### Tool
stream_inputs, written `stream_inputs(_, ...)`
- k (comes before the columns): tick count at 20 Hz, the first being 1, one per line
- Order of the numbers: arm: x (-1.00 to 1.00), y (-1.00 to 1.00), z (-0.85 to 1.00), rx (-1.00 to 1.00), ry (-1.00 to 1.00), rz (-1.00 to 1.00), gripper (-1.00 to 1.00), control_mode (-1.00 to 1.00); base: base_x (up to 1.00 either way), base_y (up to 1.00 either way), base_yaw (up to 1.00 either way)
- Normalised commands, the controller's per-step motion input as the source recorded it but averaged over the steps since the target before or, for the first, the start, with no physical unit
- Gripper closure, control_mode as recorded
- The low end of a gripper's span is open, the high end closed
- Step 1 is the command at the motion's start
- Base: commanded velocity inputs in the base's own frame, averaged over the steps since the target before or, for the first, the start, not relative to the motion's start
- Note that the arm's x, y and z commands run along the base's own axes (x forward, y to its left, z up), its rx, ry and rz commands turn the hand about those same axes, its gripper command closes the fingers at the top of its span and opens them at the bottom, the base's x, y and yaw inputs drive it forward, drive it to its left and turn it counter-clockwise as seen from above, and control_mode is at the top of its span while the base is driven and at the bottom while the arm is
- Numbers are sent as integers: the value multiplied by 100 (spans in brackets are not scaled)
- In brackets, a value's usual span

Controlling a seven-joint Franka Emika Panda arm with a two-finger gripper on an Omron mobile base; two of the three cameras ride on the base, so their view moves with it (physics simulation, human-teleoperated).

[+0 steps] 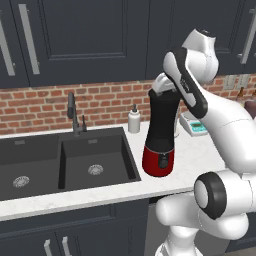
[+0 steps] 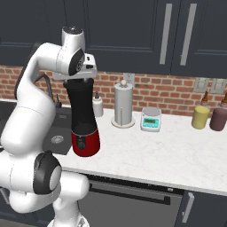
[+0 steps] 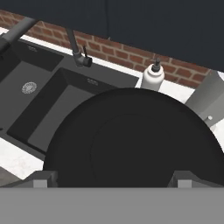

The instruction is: Close the lid blender by securely placing the lid on top.

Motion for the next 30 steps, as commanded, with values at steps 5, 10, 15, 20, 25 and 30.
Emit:
stream_inputs(5,-1,15,8,0,0,0,-100,-100,0,0,0)
stream_inputs(10,0,2,2,0,0,0,-100,-100,0,0,0)
stream_inputs(15,0,-8,0,0,0,-1,-100,-100,0,0,0)
stream_inputs(20,0,-17,0,0,0,-3,-100,-100,0,0,0)
stream_inputs(25,0,-13,0,0,0,-3,-100,-100,0,0,0)
stream_inputs(30,0,-8,0,0,0,-3,-100,-100,0,0,0)
